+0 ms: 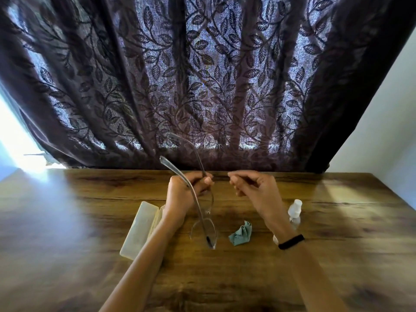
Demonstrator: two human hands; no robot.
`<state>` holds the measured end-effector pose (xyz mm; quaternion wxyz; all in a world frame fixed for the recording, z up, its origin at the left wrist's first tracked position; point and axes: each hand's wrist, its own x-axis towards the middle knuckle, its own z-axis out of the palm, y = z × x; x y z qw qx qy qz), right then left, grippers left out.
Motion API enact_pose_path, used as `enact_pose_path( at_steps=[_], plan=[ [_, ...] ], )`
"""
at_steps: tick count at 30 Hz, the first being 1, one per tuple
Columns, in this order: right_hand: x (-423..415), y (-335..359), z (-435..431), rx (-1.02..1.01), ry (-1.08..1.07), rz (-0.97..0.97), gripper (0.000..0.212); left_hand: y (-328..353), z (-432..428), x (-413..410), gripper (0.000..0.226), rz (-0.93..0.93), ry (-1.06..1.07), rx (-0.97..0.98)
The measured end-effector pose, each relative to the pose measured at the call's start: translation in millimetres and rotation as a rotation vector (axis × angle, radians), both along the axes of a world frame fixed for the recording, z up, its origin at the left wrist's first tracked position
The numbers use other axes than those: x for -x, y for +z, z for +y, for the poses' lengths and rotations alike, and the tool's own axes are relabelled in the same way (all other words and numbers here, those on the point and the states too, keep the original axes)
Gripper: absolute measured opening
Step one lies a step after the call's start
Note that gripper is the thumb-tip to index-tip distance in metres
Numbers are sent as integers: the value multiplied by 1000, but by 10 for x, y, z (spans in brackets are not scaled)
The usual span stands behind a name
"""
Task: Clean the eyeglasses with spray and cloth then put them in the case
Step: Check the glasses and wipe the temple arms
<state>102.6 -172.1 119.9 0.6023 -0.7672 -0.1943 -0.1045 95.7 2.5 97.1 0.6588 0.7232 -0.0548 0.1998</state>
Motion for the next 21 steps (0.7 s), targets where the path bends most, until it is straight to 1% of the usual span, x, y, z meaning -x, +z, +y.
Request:
enact_pose_path(
  at_steps=[2, 3, 7, 10, 13, 17, 18, 21],
  plan=[
    [1, 88, 99, -15, 58, -29, 12, 9, -43, 14, 11, 5, -29, -102],
    [-10, 111, 138, -15, 75, -41, 14, 11, -59, 23, 8, 15, -57, -123],
    [-40, 148, 234, 19, 134, -46, 21, 36, -86, 69, 9, 28, -197, -113],
    [-30, 140, 253, -12, 169, 2, 18, 44, -83, 72, 9, 9, -243, -194],
    [-16, 120, 240, -31, 163, 15, 13, 51, -66, 71, 6, 33, -271, -190],
    [-21, 132, 224, 33, 125, -28, 11, 44, -46, 66, 11, 31, -258, -255],
    [-29, 140, 217, 52, 105, -44, 11, 43, -35, 67, 11, 20, -231, -299],
    [-63, 158, 173, 118, 33, -104, 11, 57, 50, 76, 24, -8, -111, -385]
  ],
)
